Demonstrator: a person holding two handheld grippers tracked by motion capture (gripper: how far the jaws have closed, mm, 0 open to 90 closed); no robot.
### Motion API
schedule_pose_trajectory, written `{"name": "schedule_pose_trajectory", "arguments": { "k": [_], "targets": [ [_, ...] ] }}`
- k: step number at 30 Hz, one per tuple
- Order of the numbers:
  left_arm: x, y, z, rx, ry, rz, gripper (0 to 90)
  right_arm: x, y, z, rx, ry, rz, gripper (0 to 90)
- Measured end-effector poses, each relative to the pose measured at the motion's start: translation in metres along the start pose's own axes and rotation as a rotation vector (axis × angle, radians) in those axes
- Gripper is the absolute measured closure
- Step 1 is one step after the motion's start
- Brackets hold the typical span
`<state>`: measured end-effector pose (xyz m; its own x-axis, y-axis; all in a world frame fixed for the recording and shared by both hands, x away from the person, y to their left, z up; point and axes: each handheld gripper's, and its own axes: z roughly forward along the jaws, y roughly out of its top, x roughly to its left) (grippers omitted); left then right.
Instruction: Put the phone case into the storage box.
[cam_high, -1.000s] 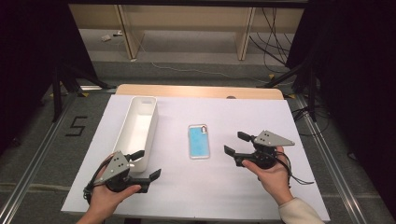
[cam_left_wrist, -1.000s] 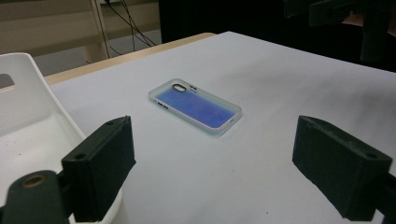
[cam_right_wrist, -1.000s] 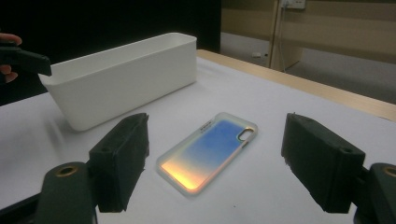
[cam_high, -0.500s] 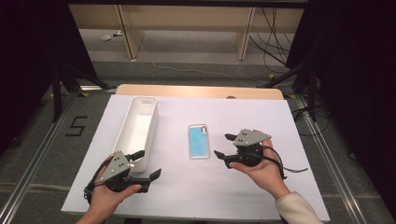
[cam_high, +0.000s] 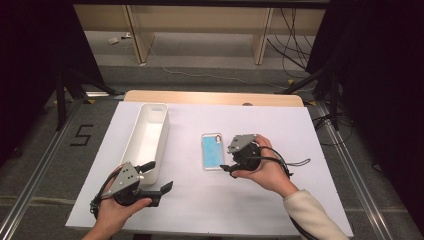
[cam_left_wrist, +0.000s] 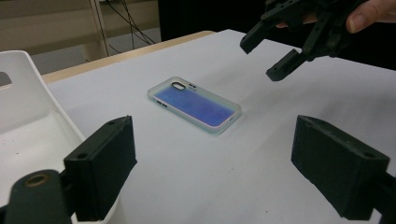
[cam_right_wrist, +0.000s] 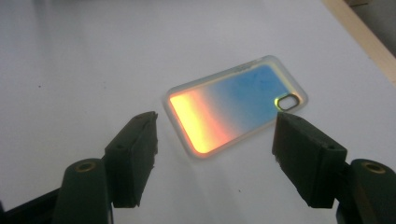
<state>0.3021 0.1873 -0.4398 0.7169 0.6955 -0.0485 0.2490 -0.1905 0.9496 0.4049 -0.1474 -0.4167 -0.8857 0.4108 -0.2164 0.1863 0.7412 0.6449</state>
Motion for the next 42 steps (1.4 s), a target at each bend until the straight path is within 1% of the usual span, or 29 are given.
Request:
{"name": "schedule_pose_trajectory", "arguments": {
  "k": [1,2,3,4,5,6,7,8,11,13,15,16,20,22,23,24,25,26,29,31,33,34,35,36,37,38,40,41,42],
  "targets": [
    [0.000,0.000,0.000,0.000,-0.001,0.000,13.0,0.000,0.000,0.000,0.000,0.000,0.000,32.1],
    [0.000,0.000,0.000,0.000,-0.001,0.000,13.0,0.000,0.005,0.007,0.039,-0.001,-0.033,32.4],
    [0.000,0.000,0.000,0.000,-0.001,0.000,13.1,0.000,0.005,0.007,0.039,-0.001,-0.033,32.4],
    [0.000,0.000,0.000,-0.001,-0.002,-0.002,13.1,0.000,0.007,0.010,0.058,0.006,-0.045,32.6],
    [0.000,0.000,0.000,-0.001,-0.002,0.001,13.1,0.001,0.012,0.017,0.094,0.006,-0.075,33.1],
    [0.000,0.000,0.000,-0.001,-0.003,0.000,13.1,0.001,0.012,0.017,0.094,0.006,-0.075,33.1],
    [0.000,0.000,0.000,0.000,-0.002,-0.003,13.1,0.002,0.015,0.023,0.118,0.021,-0.098,33.6],
    [0.000,0.000,0.000,-0.001,-0.004,-0.002,13.1,0.002,0.015,0.023,0.118,0.021,-0.098,33.6],
    [0.000,0.000,0.000,-0.002,-0.006,-0.004,13.2,0.003,0.019,0.031,0.141,0.036,-0.115,34.5],
    [-0.001,0.000,0.000,-0.002,-0.006,-0.004,13.1,0.003,0.021,0.037,0.164,0.046,-0.129,34.8],
    [-0.001,0.000,0.000,-0.003,-0.007,-0.003,13.2,0.004,0.025,0.044,0.206,0.052,-0.145,35.1],
    [-0.001,0.000,0.000,-0.003,-0.007,-0.003,13.2,0.004,0.025,0.044,0.206,0.052,-0.145,35.3],
    [-0.001,0.000,0.000,-0.003,-0.007,-0.003,13.2,0.004,0.028,0.053,0.239,0.055,-0.183,36.1],
    [-0.001,0.000,0.000,-0.002,-0.009,-0.004,13.2,0.005,0.029,0.058,0.266,0.060,-0.195,36.6],
    [-0.001,0.000,0.000,-0.003,-0.009,-0.004,13.2,0.005,0.030,0.062,0.287,0.064,-0.207,37.2],
    [-0.001,0.000,0.000,-0.003,-0.009,-0.004,13.2,0.005,0.030,0.062,0.287,0.064,-0.207,37.2],
    [-0.001,0.000,0.000,-0.004,-0.009,-0.004,13.3,0.006,0.030,0.064,0.300,0.053,-0.220,37.6],
    [-0.001,0.000,0.000,-0.004,-0.009,-0.004,13.3,0.004,0.031,0.066,0.322,0.049,-0.256,37.7],
    [-0.001,0.000,0.000,-0.005,-0.010,-0.003,13.3,0.006,0.034,0.075,0.365,0.062,-0.298,38.1],
    [-0.001,0.000,0.000,-0.005,-0.010,-0.004,13.3,0.007,0.034,0.077,0.374,0.058,-0.297,38.1],
    [-0.001,0.000,0.000,-0.004,-0.011,-0.004,13.3,0.007,0.036,0.081,0.384,0.055,-0.317,38.1],
    [-0.001,0.000,0.000,-0.004,-0.011,-0.004,13.3,0.007,0.036,0.082,0.394,0.053,-0.315,38.1],
    [-0.001,0.000,0.000,-0.005,-0.011,-0.003,13.3,0.006,0.037,0.084,0.397,0.050,-0.342,38.1],
    [-0.001,0.000,0.000,-0.006,-0.012,-0.003,13.3,0.008,0.038,0.085,0.417,0.049,-0.323,38.2],
    [-0.001,0.000,0.000,-0.006,-0.012,-0.004,13.3,0.008,0.038,0.085,0.417,0.049,-0.323,38.2],
    [-0.001,0.000,0.000,-0.009,-0.015,-0.005,13.3,0.006,0.039,0.087,0.418,0.056,-0.354,38.9],
    [-0.002,0.000,0.000,-0.005,-0.013,-0.004,13.3,0.006,0.040,0.088,0.424,0.054,-0.358,39.1],
    [-0.001,0.000,0.000,-0.006,-0.015,0.001,13.4,0.008,0.042,0.089,0.442,0.059,-0.348,39.7],
    [-0.001,0.000,0.000,-0.008,-0.018,0.000,13.4,0.008,0.042,0.089,0.442,0.059,-0.348,39.7]
  ]
}}
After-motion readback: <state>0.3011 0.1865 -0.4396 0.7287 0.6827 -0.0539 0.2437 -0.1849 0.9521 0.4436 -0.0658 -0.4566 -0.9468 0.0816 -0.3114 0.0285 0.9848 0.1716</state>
